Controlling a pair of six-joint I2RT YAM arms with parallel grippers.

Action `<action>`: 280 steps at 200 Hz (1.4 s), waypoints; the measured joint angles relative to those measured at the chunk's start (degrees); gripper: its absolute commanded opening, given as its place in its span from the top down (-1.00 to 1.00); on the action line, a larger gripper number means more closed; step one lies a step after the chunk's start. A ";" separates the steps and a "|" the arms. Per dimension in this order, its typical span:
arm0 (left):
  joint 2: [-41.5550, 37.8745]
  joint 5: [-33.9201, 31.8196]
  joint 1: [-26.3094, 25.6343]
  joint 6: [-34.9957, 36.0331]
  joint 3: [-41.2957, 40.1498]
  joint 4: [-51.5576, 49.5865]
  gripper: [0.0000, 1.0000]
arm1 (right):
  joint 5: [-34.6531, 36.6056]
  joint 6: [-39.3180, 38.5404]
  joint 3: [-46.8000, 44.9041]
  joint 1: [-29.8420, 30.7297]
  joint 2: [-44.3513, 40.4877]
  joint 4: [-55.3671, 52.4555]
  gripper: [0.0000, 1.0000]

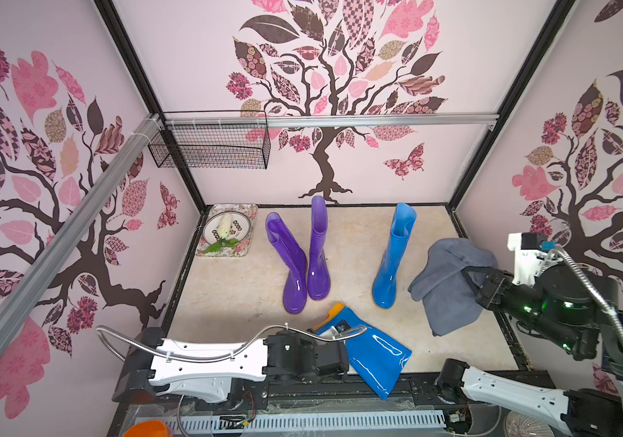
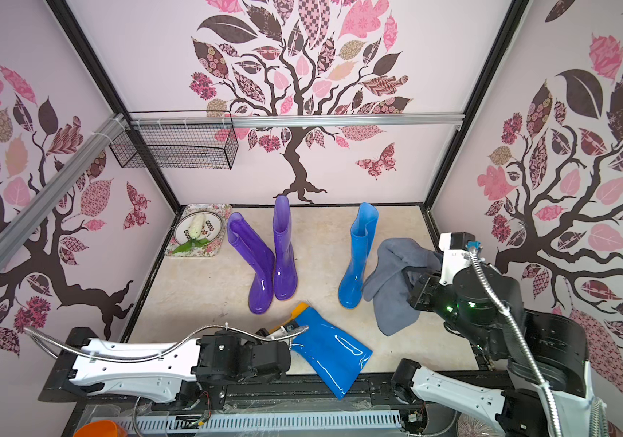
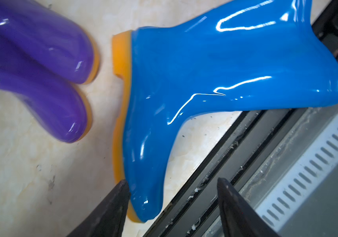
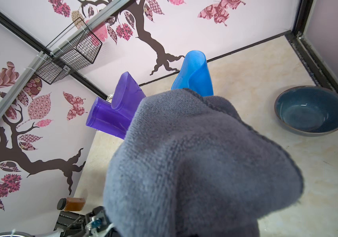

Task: Wipe the rubber boots with a cloth
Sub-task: Wipe the dirt off the rubber boot, then adjust the rubber boot at the center of the board.

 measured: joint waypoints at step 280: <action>34.29 7.23 -0.31 29.20 13.53 19.50 1.00 | 1.18 -6.75 9.42 0.04 0.11 -6.34 1.00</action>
